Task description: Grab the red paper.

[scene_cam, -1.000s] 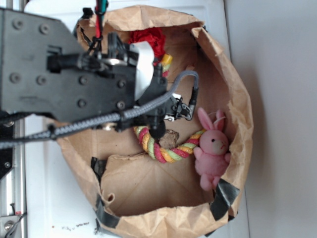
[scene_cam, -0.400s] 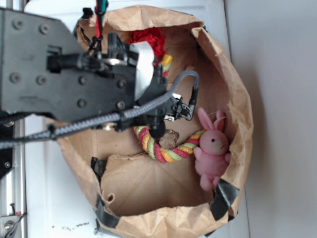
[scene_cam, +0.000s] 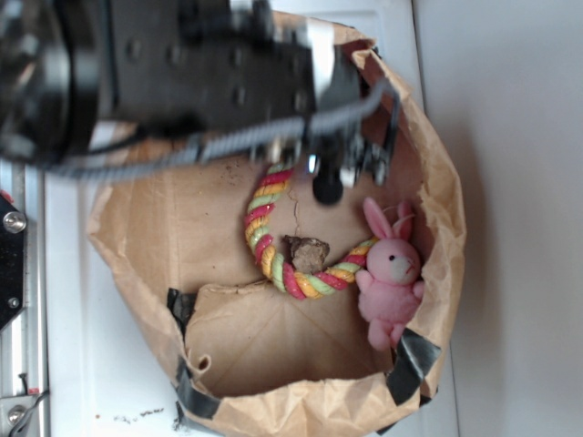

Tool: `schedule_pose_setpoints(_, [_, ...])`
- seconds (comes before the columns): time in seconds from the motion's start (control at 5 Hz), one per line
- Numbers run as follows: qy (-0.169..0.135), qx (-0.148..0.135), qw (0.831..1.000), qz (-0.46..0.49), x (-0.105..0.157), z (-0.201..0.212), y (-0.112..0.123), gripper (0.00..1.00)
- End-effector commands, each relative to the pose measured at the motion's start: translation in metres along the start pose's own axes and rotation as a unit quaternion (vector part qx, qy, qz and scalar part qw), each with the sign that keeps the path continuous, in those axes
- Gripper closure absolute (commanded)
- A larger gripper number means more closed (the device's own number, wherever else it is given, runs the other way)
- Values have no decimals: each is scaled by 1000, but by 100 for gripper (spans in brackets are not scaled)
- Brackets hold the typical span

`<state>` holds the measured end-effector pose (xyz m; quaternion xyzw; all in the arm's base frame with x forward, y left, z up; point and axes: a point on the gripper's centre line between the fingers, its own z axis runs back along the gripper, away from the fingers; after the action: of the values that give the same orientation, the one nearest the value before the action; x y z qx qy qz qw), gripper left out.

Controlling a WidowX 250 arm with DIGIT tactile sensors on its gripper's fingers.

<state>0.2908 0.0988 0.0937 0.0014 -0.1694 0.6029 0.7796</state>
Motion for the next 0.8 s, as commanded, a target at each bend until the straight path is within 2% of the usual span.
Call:
schedule_pose_setpoints(0.0, [-17, -33, 999, 9, 32, 12, 9, 0])
schedule_pose_setpoints(0.2, [-28, -30, 999, 11, 34, 7, 12, 0])
schedule_pose_setpoints(0.4, [-40, -10, 999, 35, 46, -6, 12, 0])
schedule_pose_setpoints(0.6, [-34, 5, 998, 60, 52, -15, 14, 0])
